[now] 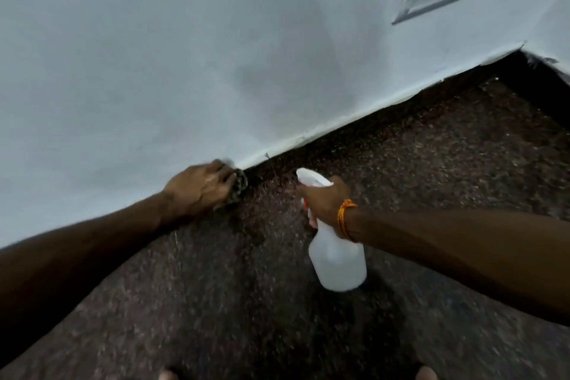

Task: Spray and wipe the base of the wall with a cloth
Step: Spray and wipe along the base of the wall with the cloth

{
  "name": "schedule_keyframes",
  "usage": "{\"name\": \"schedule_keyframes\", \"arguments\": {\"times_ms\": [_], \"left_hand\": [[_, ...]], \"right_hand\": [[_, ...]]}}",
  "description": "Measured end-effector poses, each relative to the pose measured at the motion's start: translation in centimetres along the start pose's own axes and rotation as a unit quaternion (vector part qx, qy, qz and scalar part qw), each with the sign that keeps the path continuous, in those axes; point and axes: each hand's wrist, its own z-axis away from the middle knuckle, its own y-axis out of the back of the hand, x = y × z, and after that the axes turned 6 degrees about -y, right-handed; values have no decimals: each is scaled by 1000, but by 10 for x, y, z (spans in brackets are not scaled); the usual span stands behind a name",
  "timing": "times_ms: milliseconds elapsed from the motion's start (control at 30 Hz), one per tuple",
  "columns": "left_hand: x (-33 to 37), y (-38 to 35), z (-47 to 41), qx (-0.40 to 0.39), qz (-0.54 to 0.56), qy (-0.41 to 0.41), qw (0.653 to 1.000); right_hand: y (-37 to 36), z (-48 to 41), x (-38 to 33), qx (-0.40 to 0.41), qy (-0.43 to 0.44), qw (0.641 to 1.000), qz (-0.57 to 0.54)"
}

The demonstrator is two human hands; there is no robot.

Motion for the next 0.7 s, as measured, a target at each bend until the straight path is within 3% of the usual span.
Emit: {"name": "schedule_keyframes", "arguments": {"times_ms": [167, 467, 600, 700], "left_hand": [[5, -10, -17, -22, -57, -59, 996], [13, -26, -110, 37, -119, -169, 978], [23, -13, -148, -6, -138, -197, 971], [24, -29, -125, -45, -133, -208, 968]], "right_hand": [[4, 12, 0, 4, 15, 1000, 6], [36, -2, 3, 69, 33, 997, -4], [50, -12, 12, 94, -3, 996, -4], [55, -17, 13, 91, -5, 996, 11]]}}
